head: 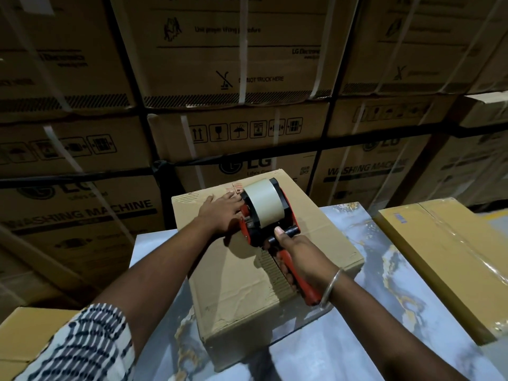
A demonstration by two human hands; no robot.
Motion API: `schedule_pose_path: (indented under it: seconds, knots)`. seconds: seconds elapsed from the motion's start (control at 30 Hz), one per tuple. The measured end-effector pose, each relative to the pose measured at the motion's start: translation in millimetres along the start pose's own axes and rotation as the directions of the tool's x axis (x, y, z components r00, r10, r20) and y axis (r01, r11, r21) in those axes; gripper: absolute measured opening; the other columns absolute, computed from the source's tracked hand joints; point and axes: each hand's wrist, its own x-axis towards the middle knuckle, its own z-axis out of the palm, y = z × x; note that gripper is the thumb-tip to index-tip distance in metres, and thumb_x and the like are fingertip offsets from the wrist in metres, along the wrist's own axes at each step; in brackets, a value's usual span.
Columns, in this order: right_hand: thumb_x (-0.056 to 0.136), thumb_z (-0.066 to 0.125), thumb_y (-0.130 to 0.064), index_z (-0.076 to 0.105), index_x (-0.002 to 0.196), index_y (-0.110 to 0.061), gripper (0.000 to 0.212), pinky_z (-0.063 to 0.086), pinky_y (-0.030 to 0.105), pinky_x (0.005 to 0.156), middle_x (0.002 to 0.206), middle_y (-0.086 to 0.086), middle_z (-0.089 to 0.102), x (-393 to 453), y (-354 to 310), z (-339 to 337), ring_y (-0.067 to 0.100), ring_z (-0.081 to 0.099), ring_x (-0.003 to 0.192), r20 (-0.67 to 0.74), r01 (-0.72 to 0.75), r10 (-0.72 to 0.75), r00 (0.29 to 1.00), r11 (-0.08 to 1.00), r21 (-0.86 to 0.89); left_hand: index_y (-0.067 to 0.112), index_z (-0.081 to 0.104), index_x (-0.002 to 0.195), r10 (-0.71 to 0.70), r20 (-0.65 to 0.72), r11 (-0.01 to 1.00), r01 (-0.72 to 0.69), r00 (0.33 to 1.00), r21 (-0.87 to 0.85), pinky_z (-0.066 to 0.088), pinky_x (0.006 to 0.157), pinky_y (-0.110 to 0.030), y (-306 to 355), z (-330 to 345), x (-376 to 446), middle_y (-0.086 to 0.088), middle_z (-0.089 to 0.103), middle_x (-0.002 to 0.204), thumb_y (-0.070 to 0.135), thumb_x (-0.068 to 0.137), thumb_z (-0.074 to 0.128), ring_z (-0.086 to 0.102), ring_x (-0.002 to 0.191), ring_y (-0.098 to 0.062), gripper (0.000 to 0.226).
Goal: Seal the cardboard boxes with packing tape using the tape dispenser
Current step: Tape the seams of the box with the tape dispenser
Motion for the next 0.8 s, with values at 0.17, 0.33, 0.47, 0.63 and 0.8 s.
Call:
schedule_pose_path:
  seconds: [0.17, 0.33, 0.47, 0.63, 0.8]
  knots:
    - [0.104, 0.042, -0.055, 0.05, 0.092, -0.008, 0.049, 0.028, 0.018, 0.04, 0.057, 0.008, 0.04, 19, -9, 0, 0.017, 0.036, 0.04, -0.029, -0.001, 0.001, 1.0, 1.0, -0.007, 0.037, 0.019, 0.157, -0.033, 0.035, 0.999, 0.033, 0.999, -0.001, 0.008, 0.119, -0.06, -4, -11, 12, 0.012, 0.009, 0.167, 0.054, 0.098, 0.039, 0.009, 0.153, -0.013, 0.064]
    - [0.104, 0.041, -0.055, 0.05, 0.088, -0.007, 0.051, 0.029, 0.021, 0.042, 0.057, 0.008, 0.041, 11, -1, -10, 0.017, 0.036, 0.041, -0.011, 0.026, -0.026, 1.0, 1.0, -0.012, 0.041, 0.018, 0.156, -0.065, 0.058, 0.998, 0.064, 0.996, 0.012, 0.004, 0.117, -0.066, -8, -8, 20, 0.018, 0.007, 0.166, 0.054, 0.101, 0.027, 0.004, 0.154, -0.011, 0.057]
    - [0.101, 0.045, -0.058, 0.052, 0.078, -0.009, 0.054, 0.029, 0.022, 0.042, 0.057, 0.008, 0.042, -20, 23, -18, 0.018, 0.038, 0.042, -0.008, 0.019, -0.019, 1.0, 1.0, 0.016, 0.05, 0.01, 0.155, -0.074, 0.036, 0.997, 0.074, 0.997, 0.006, -0.001, 0.116, -0.064, -7, -6, 18, 0.023, 0.004, 0.164, 0.064, 0.1, 0.019, 0.006, 0.153, -0.011, 0.058]
    - [0.1, 0.045, -0.059, 0.05, 0.081, -0.006, 0.056, 0.033, 0.022, 0.043, 0.055, 0.008, 0.044, -35, 32, -24, 0.02, 0.04, 0.041, -0.009, 0.022, -0.022, 1.0, 1.0, -0.008, 0.041, 0.024, 0.156, -0.089, -0.108, 0.996, 0.091, 0.99, 0.013, 0.004, 0.119, -0.057, 11, -8, 9, 0.014, 0.023, 0.163, 0.057, 0.102, 0.025, 0.02, 0.151, -0.015, 0.056]
    - [0.1, 0.045, -0.059, 0.05, 0.082, -0.006, 0.056, 0.032, 0.023, 0.042, 0.056, 0.01, 0.043, -33, 32, -20, 0.02, 0.039, 0.041, -0.008, 0.018, -0.018, 1.0, 1.0, 0.016, 0.034, 0.025, 0.156, 0.068, -0.042, 0.99, -0.073, 0.997, -0.119, 0.015, 0.121, -0.051, 46, -6, -29, -0.001, 0.025, 0.164, 0.065, 0.087, 0.029, 0.024, 0.149, -0.023, 0.077]
